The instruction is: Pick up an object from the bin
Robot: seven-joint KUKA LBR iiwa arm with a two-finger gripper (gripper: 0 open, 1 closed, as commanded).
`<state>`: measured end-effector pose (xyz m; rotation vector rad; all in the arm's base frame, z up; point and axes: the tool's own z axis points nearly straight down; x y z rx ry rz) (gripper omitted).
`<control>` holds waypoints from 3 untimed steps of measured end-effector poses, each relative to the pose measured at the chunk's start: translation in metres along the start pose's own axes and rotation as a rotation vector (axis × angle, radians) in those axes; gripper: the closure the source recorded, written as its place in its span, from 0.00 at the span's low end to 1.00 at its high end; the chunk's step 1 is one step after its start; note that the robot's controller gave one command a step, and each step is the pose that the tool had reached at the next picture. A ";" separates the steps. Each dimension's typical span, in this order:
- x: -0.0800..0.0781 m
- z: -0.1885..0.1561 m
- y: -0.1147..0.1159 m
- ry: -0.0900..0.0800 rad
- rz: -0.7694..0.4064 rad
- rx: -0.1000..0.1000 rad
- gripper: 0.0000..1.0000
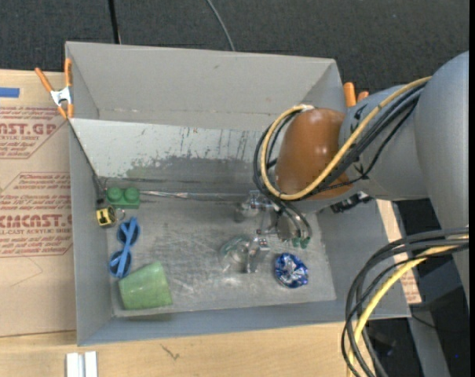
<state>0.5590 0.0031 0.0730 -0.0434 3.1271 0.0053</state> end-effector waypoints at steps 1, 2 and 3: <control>0.000 -0.002 0.000 0.002 -0.001 0.000 1.00; -0.007 -0.120 -0.041 0.006 -0.266 0.004 1.00; -0.034 -0.214 -0.008 0.008 -0.615 -0.001 1.00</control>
Offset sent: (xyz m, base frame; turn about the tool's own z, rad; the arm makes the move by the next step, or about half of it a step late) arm 0.0000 0.0000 0.0000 0.0000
